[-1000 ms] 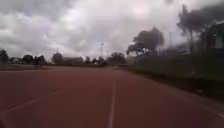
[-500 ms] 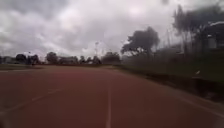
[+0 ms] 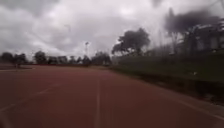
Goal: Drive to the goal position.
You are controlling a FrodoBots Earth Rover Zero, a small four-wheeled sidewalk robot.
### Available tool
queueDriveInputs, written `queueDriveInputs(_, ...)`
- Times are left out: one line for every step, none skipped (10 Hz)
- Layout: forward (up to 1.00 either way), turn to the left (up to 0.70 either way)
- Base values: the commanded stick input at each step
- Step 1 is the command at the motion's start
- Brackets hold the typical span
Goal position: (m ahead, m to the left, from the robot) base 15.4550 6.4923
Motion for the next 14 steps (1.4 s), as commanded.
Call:
queueDriveInputs(0.85,0.01)
queueDriveInputs(0.85,0.01)
queueDriveInputs(0.85,0.01)
queueDriveInputs(0.85,-0.23)
queueDriveInputs(0.85,-0.28)
queueDriveInputs(0.85,-0.32)
queueDriveInputs(0.85,-0.19)
queueDriveInputs(0.85,-0.05)
queueDriveInputs(0.85,0.01)
queueDriveInputs(0.85,0.01)
queueDriveInputs(0.85,0.01)
queueDriveInputs(0.85,0.01)
queueDriveInputs(0.85,0.01)
queueDriveInputs(0.85,0.01)
